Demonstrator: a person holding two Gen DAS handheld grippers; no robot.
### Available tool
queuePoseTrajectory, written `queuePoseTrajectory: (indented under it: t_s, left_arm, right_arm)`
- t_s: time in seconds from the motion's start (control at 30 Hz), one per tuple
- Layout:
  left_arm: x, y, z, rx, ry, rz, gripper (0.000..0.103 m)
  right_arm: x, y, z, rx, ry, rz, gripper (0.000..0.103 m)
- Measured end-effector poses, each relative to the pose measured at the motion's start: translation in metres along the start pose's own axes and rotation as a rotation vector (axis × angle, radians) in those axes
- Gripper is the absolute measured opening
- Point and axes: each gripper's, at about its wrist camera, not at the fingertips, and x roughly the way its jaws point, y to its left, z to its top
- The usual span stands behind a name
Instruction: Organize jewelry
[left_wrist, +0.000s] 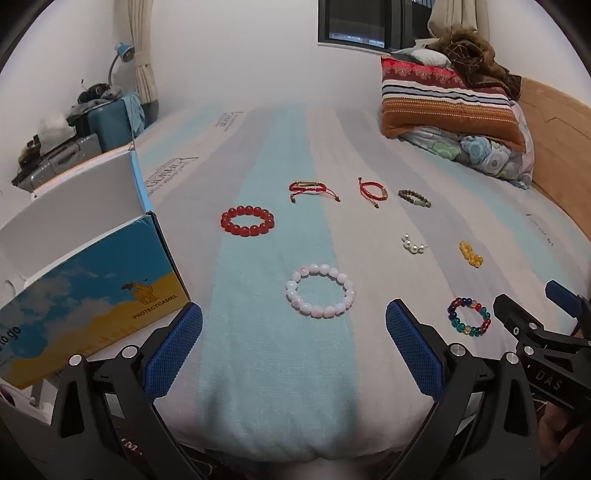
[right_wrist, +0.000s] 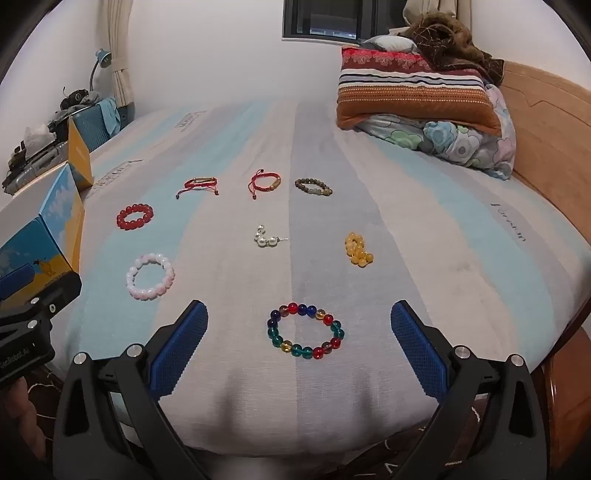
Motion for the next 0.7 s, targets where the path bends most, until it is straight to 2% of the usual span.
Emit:
queuePoseTrajectory:
  t_s: [0.1, 0.17, 0.27, 0.7]
  left_arm:
    - [-0.001, 0.000, -0.001, 0.008, 0.015, -0.032, 0.097]
    - [0.009, -0.005, 0.001, 0.016, 0.046, -0.020, 0.097]
    - [0.007, -0.006, -0.003, 0.013, 0.014, -0.018, 0.097]
    - [0.008, -0.001, -0.001, -0.013, 0.027, -0.023, 0.097]
  right_arm:
    - [0.003, -0.001, 0.000, 0.011, 0.014, 0.023, 0.096]
    - [0.003, -0.003, 0.002, 0.012, 0.005, 0.020, 0.096]
    - [0.001, 0.002, 0.000, -0.001, 0.004, 0.007, 0.096]
    - [0.002, 0.004, -0.001, -0.007, 0.006, 0.007, 0.096]
